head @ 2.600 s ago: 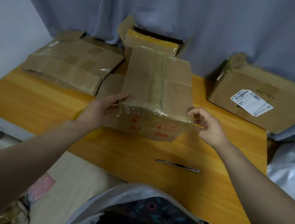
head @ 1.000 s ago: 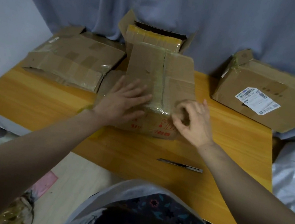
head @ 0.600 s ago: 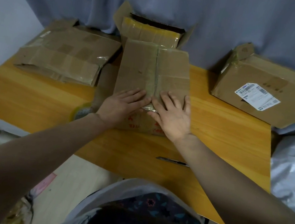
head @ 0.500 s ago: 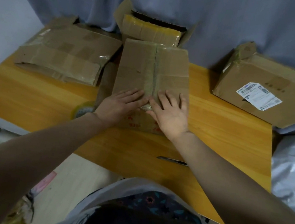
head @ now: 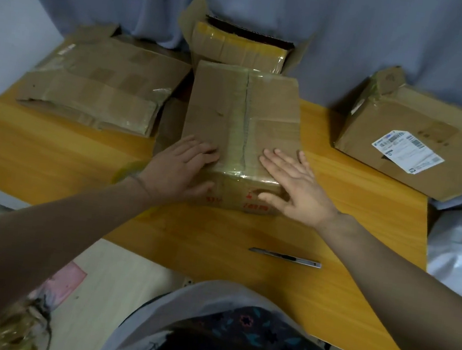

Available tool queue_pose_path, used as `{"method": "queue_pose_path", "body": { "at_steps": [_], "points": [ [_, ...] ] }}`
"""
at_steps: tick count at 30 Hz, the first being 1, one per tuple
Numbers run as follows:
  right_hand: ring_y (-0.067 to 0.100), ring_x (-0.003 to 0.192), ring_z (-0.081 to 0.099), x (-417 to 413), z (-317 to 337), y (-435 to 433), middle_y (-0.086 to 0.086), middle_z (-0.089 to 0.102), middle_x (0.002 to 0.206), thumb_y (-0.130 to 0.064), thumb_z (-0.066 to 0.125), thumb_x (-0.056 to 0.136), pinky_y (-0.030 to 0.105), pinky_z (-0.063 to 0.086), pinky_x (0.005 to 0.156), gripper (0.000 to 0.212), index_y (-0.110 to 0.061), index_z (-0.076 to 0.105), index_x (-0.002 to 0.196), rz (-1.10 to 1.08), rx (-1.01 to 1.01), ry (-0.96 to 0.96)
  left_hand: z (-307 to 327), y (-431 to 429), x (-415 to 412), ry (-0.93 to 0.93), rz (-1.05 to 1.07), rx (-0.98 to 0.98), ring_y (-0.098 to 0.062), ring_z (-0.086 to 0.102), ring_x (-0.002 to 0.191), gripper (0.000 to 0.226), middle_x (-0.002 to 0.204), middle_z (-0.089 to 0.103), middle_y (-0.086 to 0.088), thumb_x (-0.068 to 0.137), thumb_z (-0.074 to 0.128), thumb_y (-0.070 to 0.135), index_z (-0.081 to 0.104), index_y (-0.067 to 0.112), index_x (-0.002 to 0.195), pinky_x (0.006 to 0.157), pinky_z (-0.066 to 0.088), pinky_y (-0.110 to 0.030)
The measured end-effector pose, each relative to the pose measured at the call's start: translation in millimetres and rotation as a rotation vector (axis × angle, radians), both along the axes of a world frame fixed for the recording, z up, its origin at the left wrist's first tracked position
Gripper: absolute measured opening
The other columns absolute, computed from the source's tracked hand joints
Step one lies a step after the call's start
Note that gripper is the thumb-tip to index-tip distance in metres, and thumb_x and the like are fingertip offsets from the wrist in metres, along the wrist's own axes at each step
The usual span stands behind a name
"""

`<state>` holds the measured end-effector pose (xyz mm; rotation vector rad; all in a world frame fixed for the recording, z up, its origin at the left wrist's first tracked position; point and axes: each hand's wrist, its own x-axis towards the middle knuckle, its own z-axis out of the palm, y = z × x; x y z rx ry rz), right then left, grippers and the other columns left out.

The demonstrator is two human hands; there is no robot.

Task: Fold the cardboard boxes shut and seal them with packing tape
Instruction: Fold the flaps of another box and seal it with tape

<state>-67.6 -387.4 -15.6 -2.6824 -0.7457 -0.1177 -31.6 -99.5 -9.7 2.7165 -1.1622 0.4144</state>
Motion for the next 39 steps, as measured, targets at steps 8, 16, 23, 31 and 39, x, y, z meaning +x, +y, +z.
{"method": "queue_pose_path", "body": {
  "at_steps": [8,16,23,31,39],
  "points": [
    [0.030,0.131,0.044,-2,-12,20,0.008,0.054,0.137,-0.049,0.039,0.096,0.062,0.045,0.092,0.051,-0.015,0.059,0.128,-0.133,0.124,-0.125,-4,-48,4,-0.062,-0.074,0.104,-0.026,0.061,0.115,0.047,0.127,0.062,-0.010,0.094,0.039,0.037,0.061,0.010,0.125,0.089,0.053,-0.038],
    [0.031,0.134,0.040,-4,-15,-4,0.015,0.048,0.141,-0.026,0.046,0.095,0.039,0.038,0.107,0.043,-0.008,0.053,0.133,0.009,0.092,-0.220,-4,6,19,-0.039,-0.117,0.161,-0.028,0.046,0.130,0.060,0.140,0.049,-0.014,0.102,0.019,0.045,0.044,0.004,0.137,0.117,0.008,-0.027],
    [0.026,0.137,0.036,-4,-12,-12,0.012,0.044,0.144,-0.027,0.044,0.096,0.027,0.026,0.115,0.044,-0.008,0.049,0.136,0.026,0.098,-0.158,-17,35,22,0.075,-0.077,0.087,-0.004,-0.006,0.145,0.059,0.153,0.024,-0.003,0.101,0.017,0.048,0.016,0.012,0.148,0.119,0.000,-0.023],
    [0.028,0.114,0.054,-7,10,14,0.007,0.062,0.117,-0.049,0.051,0.085,0.066,0.030,0.104,0.048,-0.018,0.066,0.119,-0.204,0.033,-0.202,4,9,2,-0.118,0.034,-0.031,-0.027,0.058,0.110,0.059,0.119,0.063,-0.011,0.089,0.048,0.055,0.061,0.009,0.122,0.111,0.031,-0.043],
    [0.031,0.096,0.043,3,11,41,0.013,0.055,0.097,-0.062,0.036,0.088,0.067,0.038,0.094,0.057,-0.025,0.066,0.120,-0.270,-0.189,-0.221,-8,-32,10,-0.125,-0.090,-0.046,-0.024,0.064,0.110,0.037,0.121,0.066,-0.007,0.091,0.053,0.030,0.066,0.010,0.119,0.089,0.055,-0.039]
  ]
}}
